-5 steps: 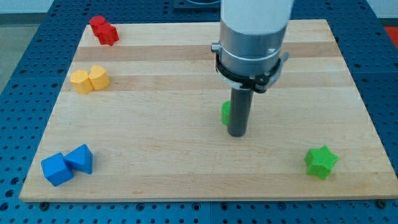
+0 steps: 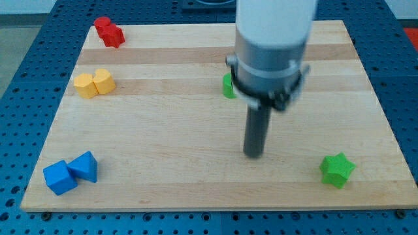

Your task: Slide the green star to the right of green circle

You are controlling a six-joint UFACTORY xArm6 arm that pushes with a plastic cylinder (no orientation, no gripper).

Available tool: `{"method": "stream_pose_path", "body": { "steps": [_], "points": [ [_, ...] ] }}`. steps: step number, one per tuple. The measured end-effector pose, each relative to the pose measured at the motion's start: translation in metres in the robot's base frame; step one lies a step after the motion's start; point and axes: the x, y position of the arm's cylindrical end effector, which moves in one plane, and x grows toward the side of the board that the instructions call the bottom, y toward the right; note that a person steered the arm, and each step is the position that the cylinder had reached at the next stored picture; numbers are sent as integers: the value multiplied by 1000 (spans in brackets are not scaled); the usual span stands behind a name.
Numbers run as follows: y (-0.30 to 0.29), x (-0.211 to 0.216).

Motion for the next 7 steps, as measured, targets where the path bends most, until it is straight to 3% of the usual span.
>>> {"method": "stream_pose_path", "body": {
  "steps": [1, 2, 3, 5, 7],
  "points": [
    [31, 44],
    [133, 39],
    [169, 33],
    [121, 13],
    [166, -41]
  ]
}}
